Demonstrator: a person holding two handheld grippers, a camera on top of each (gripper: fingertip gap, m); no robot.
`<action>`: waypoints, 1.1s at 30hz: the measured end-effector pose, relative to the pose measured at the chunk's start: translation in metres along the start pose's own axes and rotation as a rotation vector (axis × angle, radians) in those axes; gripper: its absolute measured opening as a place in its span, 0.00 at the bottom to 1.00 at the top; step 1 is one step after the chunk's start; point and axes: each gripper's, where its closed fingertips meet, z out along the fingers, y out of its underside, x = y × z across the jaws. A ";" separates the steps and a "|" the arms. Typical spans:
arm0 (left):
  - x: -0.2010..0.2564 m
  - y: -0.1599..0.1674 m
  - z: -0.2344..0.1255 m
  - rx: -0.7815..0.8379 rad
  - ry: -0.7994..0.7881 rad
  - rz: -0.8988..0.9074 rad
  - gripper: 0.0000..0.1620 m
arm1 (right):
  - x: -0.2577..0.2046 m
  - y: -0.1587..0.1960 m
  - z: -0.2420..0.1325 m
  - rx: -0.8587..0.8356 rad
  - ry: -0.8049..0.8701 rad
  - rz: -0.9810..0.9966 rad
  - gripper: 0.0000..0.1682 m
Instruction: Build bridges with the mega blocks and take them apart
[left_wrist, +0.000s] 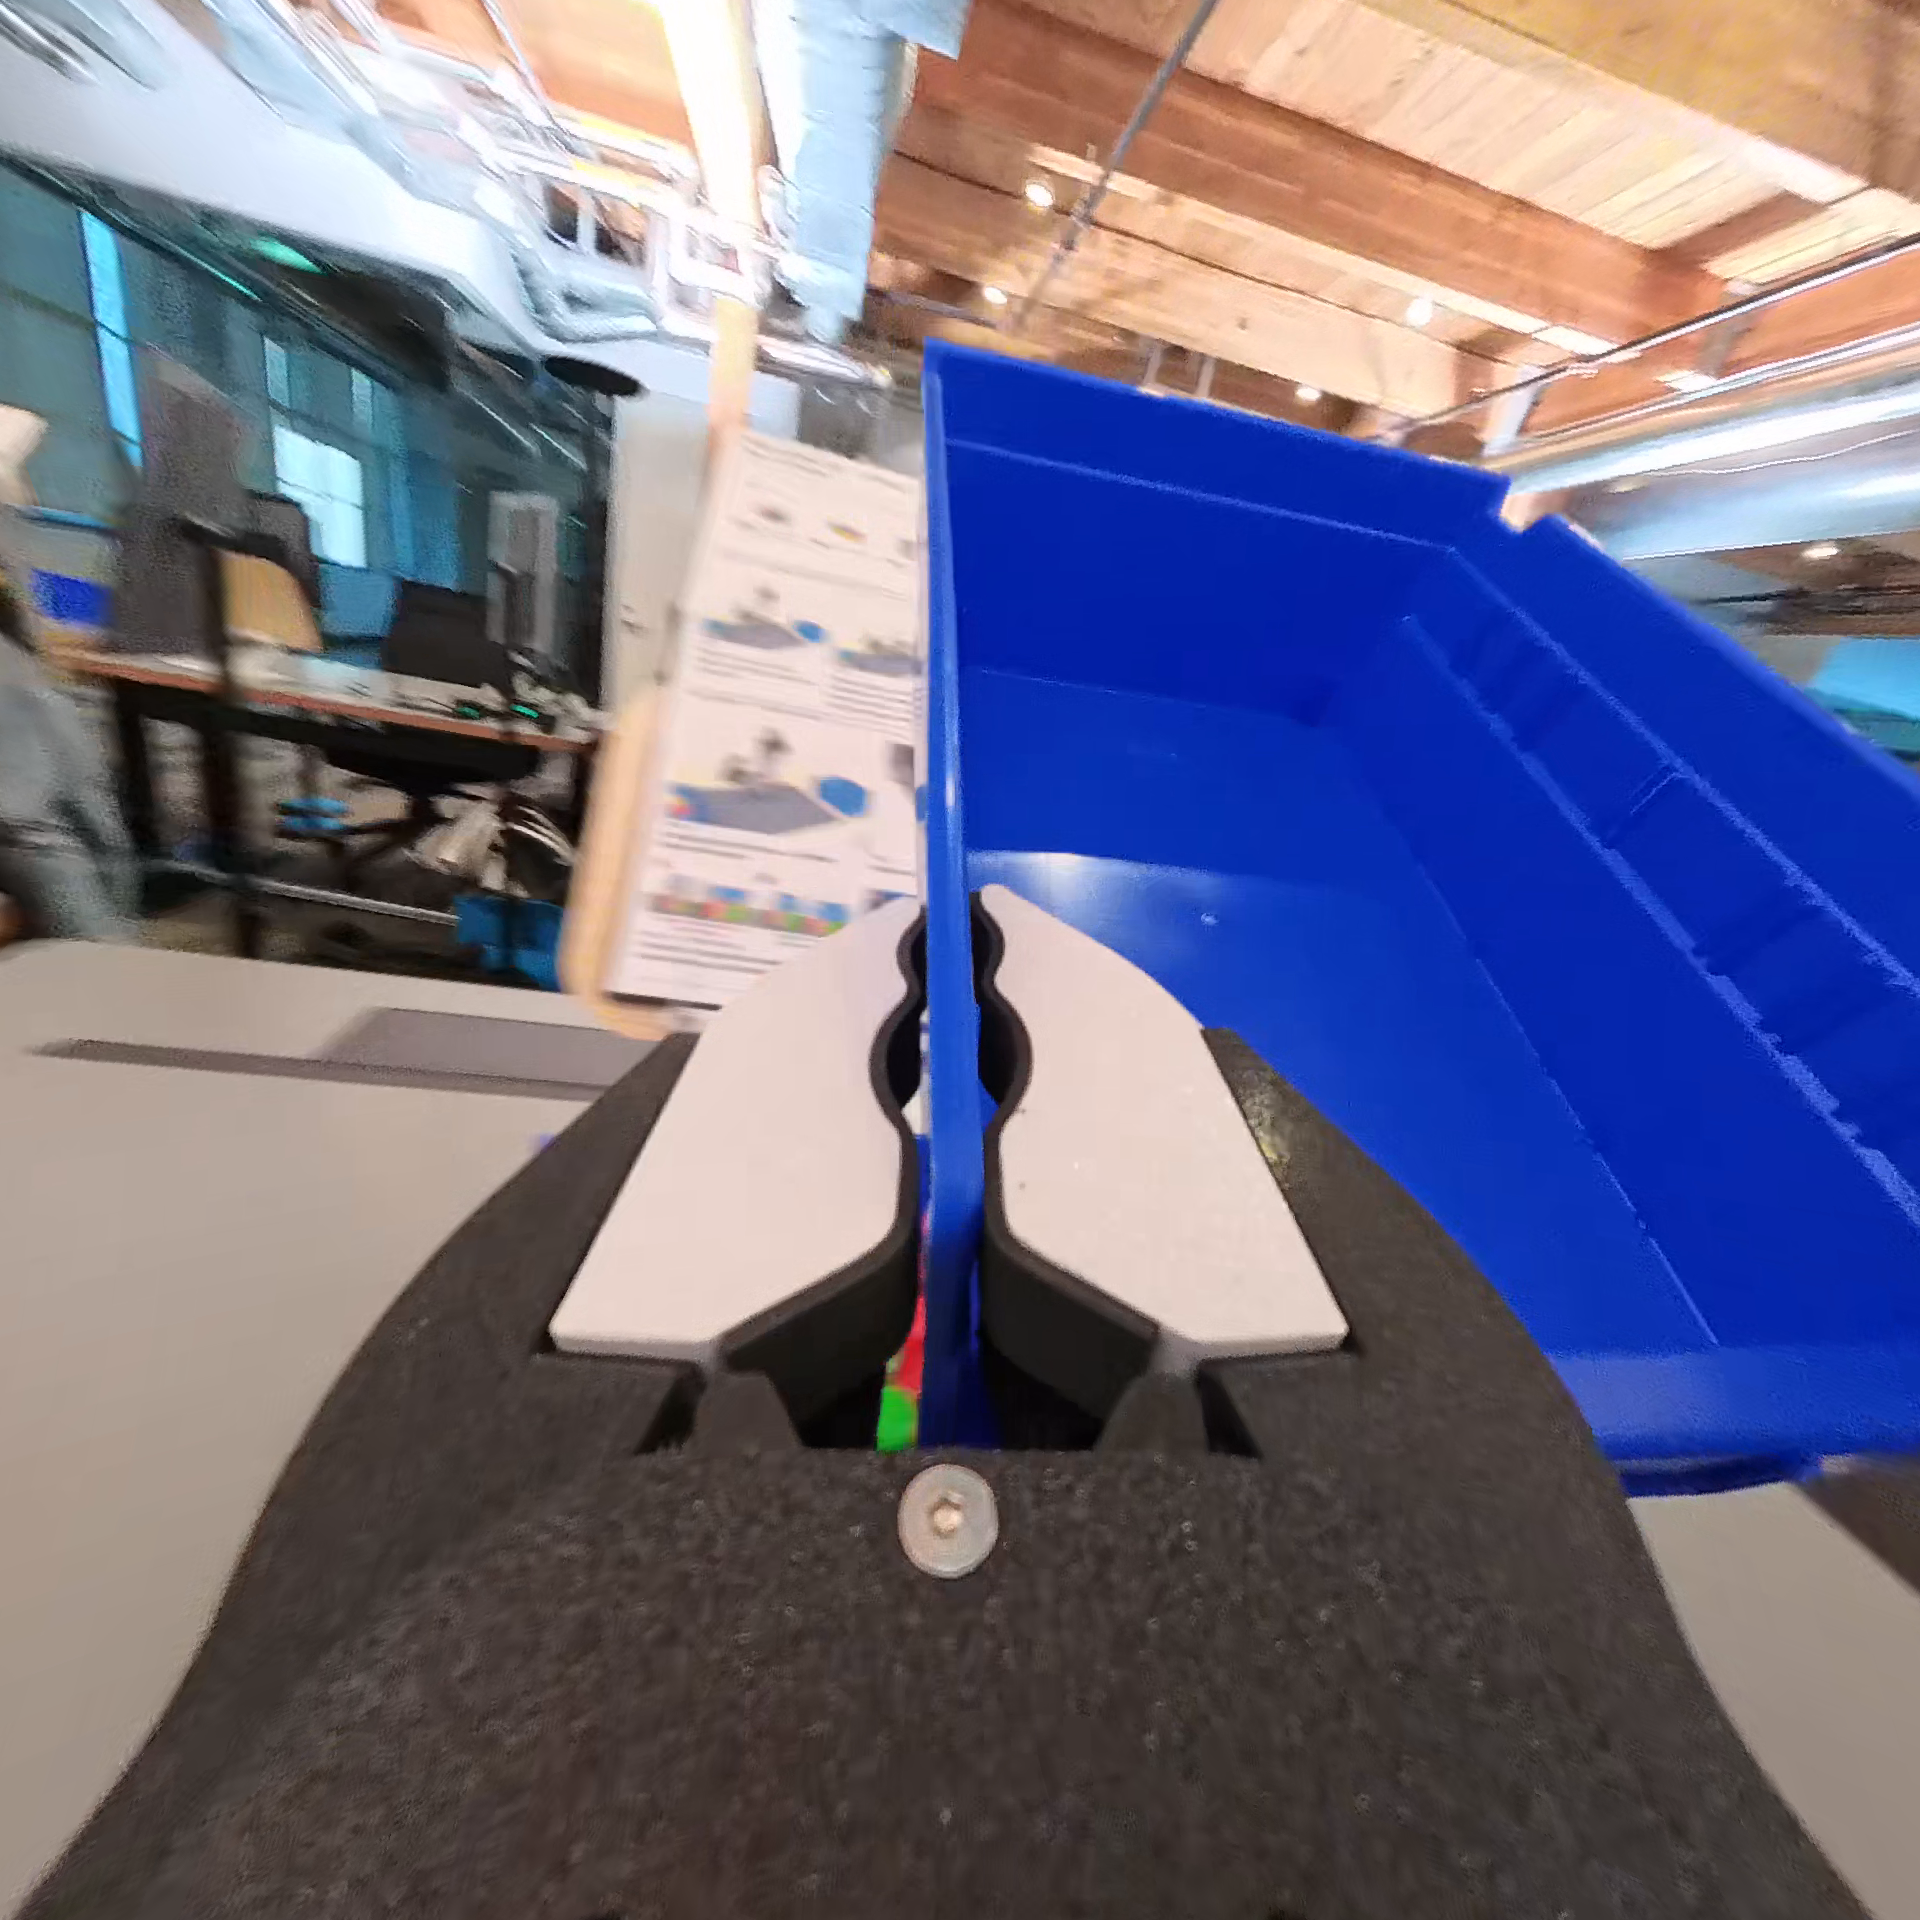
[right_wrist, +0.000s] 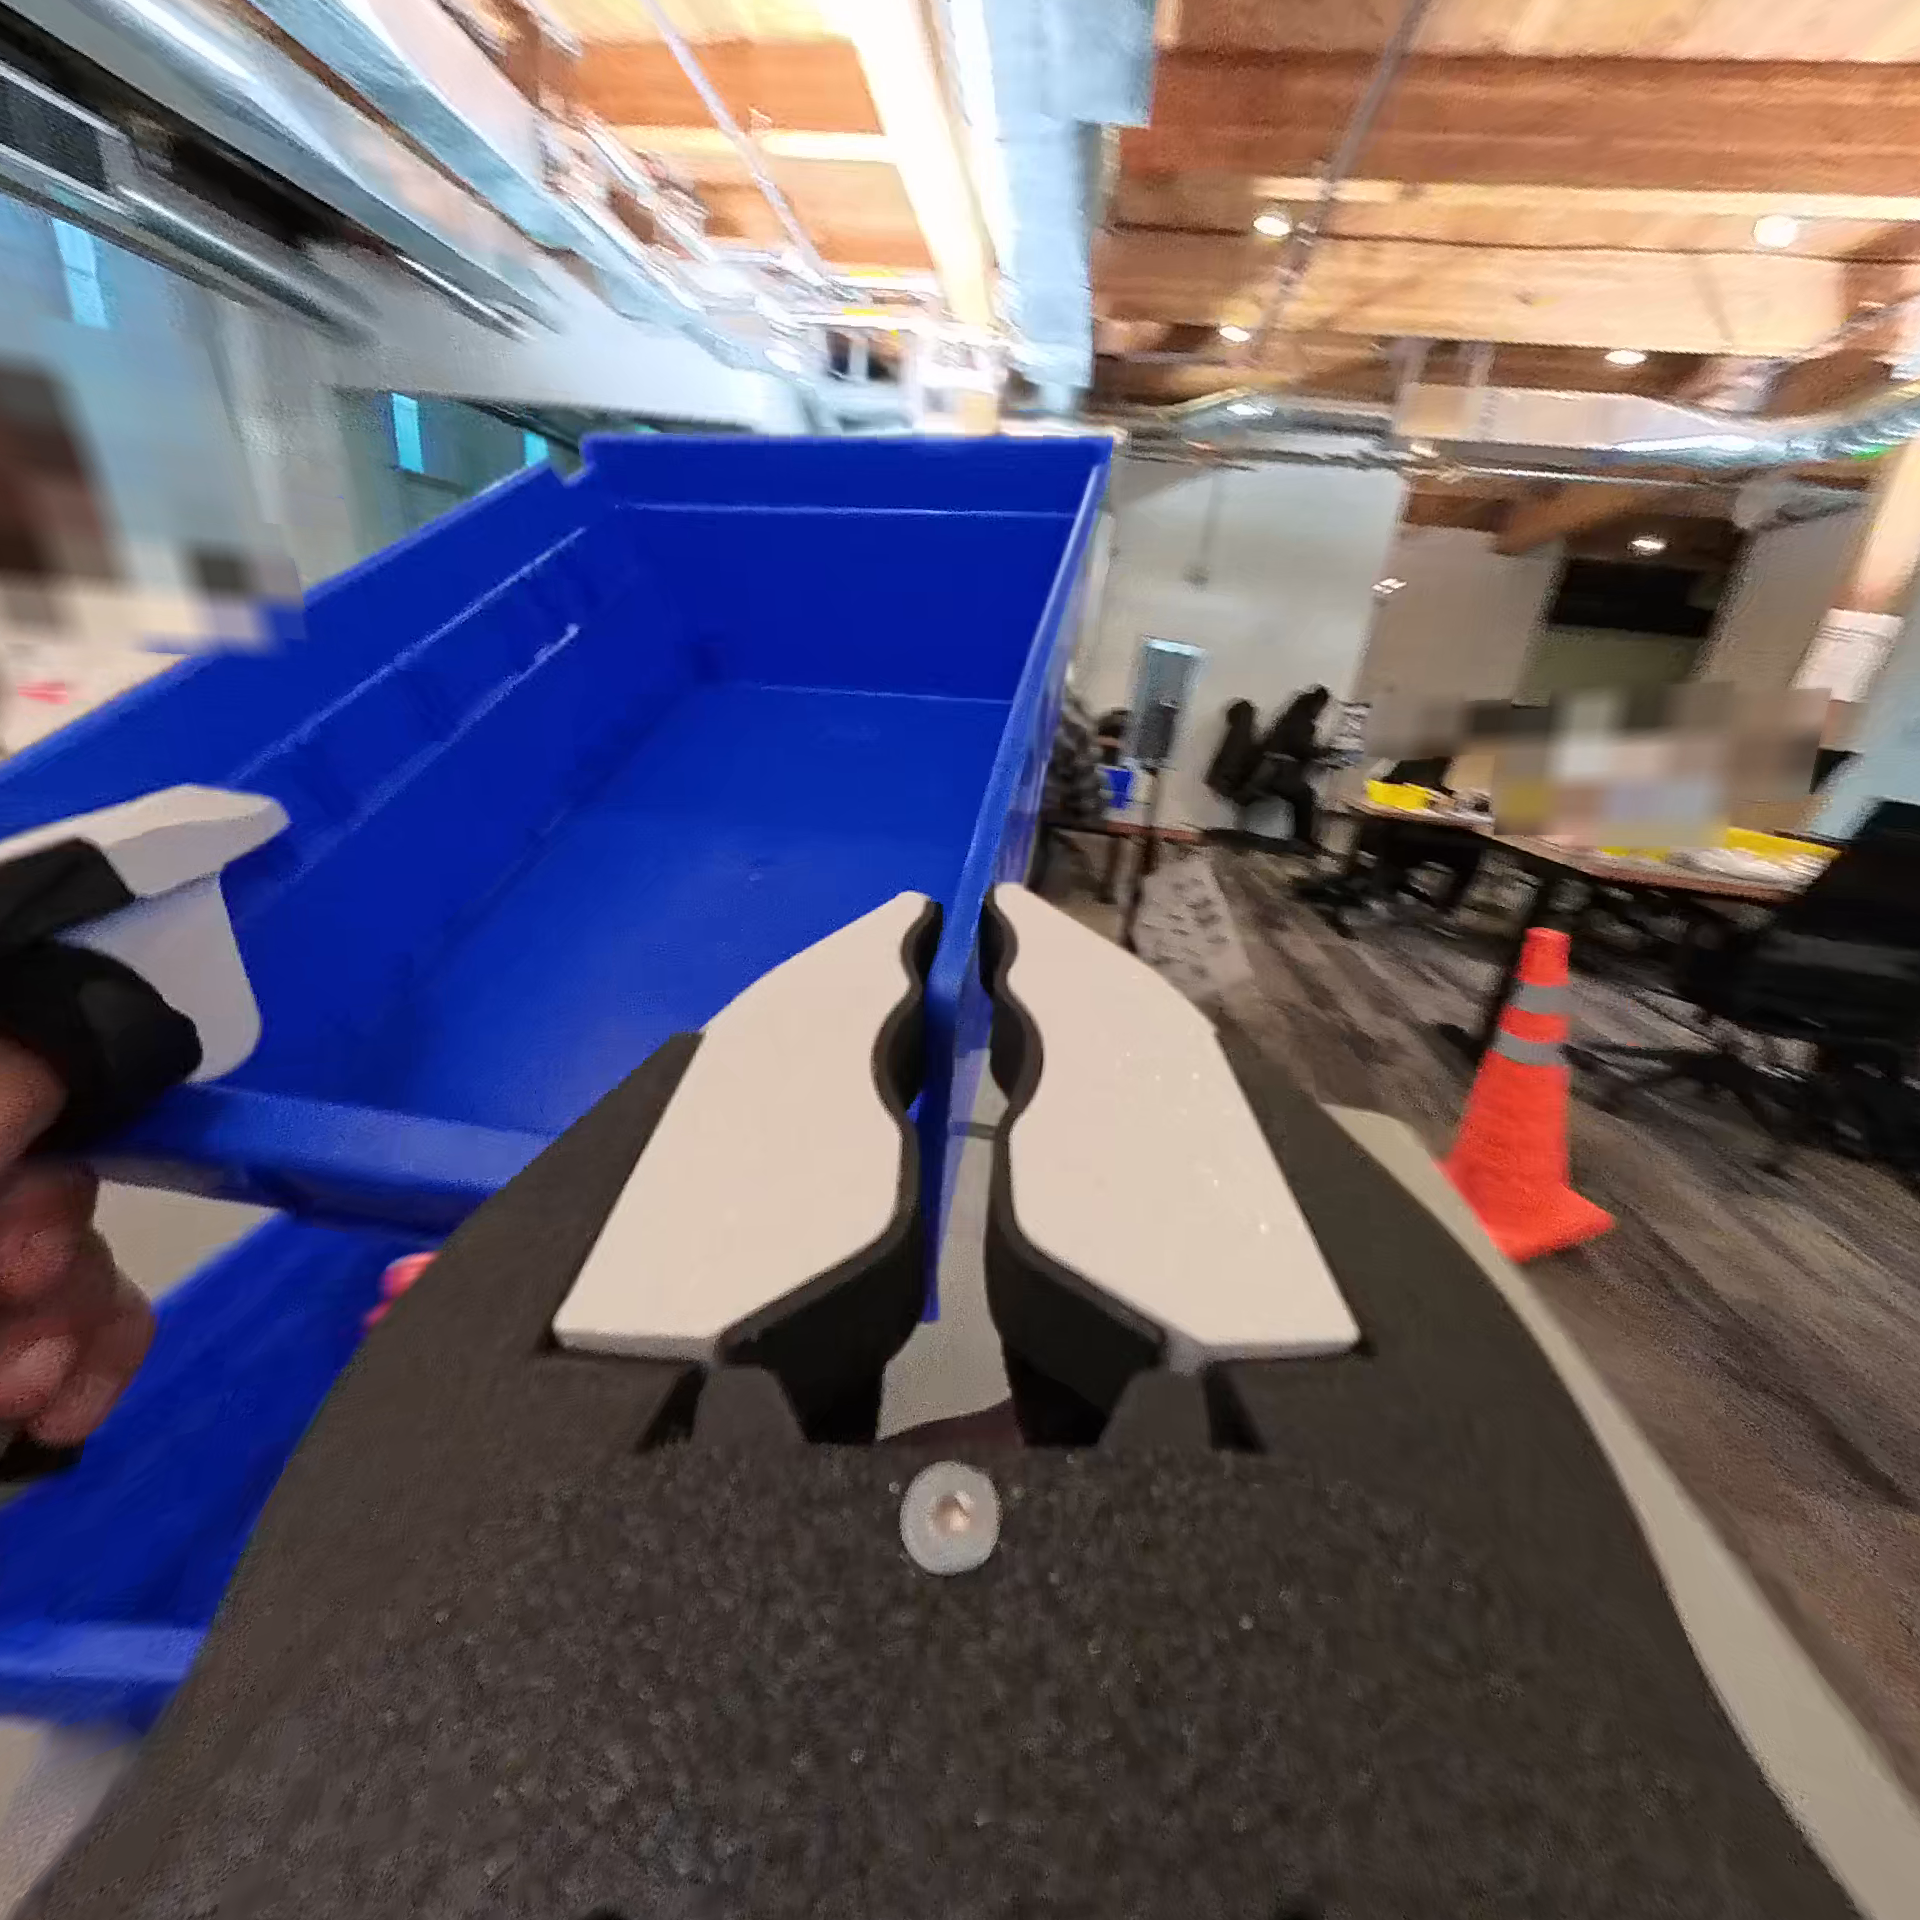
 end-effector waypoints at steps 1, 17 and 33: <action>0.025 0.017 0.016 -0.027 0.026 -0.027 0.03 | 0.029 0.004 0.002 -0.014 0.046 -0.014 0.04; 0.171 0.299 0.073 -0.572 -0.058 -0.010 0.03 | 0.231 0.253 0.009 -0.495 0.158 0.239 0.02; 0.186 0.246 0.071 -0.519 0.125 0.190 0.35 | 0.242 0.278 -0.001 -0.528 0.217 0.237 0.08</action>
